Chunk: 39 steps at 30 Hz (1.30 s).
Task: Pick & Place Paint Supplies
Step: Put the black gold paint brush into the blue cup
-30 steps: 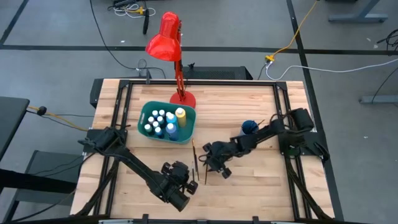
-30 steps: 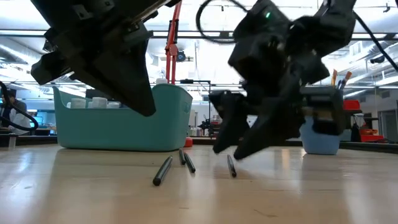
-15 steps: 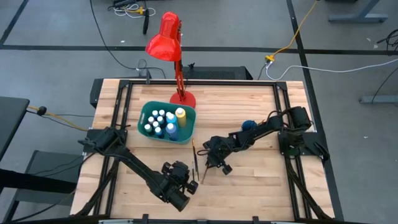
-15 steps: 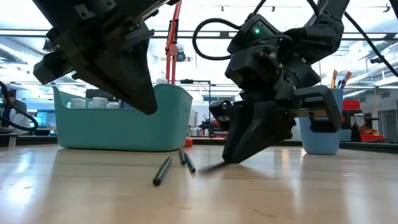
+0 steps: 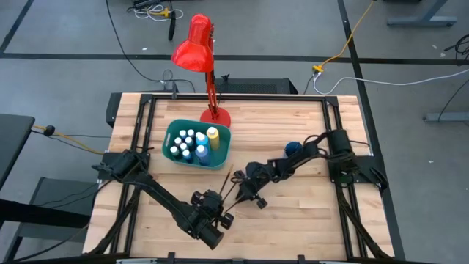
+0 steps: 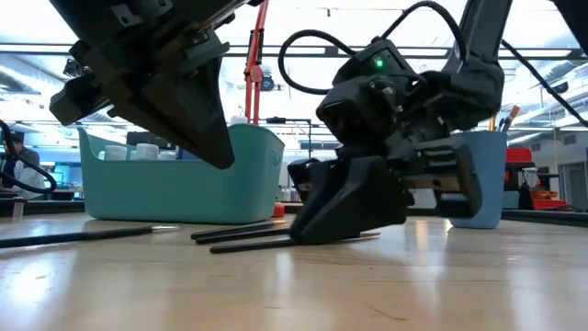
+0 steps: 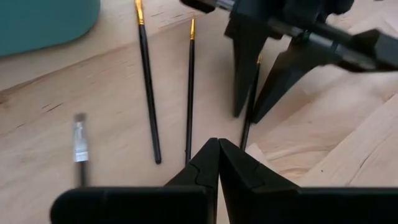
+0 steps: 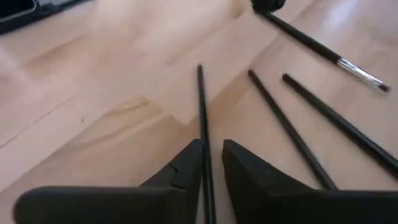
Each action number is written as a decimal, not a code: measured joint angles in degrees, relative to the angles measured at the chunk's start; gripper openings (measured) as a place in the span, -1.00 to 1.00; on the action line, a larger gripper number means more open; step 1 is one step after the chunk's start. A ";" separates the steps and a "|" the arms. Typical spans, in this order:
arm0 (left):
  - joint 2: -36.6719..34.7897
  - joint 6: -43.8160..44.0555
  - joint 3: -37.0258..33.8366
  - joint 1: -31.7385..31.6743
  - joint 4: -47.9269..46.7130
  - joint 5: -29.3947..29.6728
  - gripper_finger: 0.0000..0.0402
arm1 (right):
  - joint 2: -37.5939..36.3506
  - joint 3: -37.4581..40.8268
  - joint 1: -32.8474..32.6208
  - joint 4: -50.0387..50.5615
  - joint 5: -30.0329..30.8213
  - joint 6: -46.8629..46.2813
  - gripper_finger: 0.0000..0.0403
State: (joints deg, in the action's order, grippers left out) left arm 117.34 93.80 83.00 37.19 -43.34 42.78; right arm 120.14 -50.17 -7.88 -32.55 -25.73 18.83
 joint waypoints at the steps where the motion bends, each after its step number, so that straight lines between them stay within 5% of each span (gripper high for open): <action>1: 0.00 -0.03 -0.01 0.00 0.19 0.02 -0.92 | 1.10 0.00 0.00 -1.91 0.05 -0.41 -0.56; 18: 0.00 -0.68 -0.02 0.00 1.11 0.47 -0.91 | 8.29 -0.02 -0.15 -15.75 -3.94 -0.37 -0.39; 29: 0.00 -2.65 -0.02 0.12 1.44 -0.56 -0.93 | 8.70 -0.07 0.20 -16.01 -4.65 0.04 -0.93; 39: 0.00 -1.10 -0.02 0.70 -0.04 -1.46 -0.94 | 1.97 0.33 0.06 -7.85 -4.34 -2.89 -0.95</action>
State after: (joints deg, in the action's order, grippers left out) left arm 117.34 92.70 82.98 37.89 -43.38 41.32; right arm 122.11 -49.84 -7.82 -40.40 -30.06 15.95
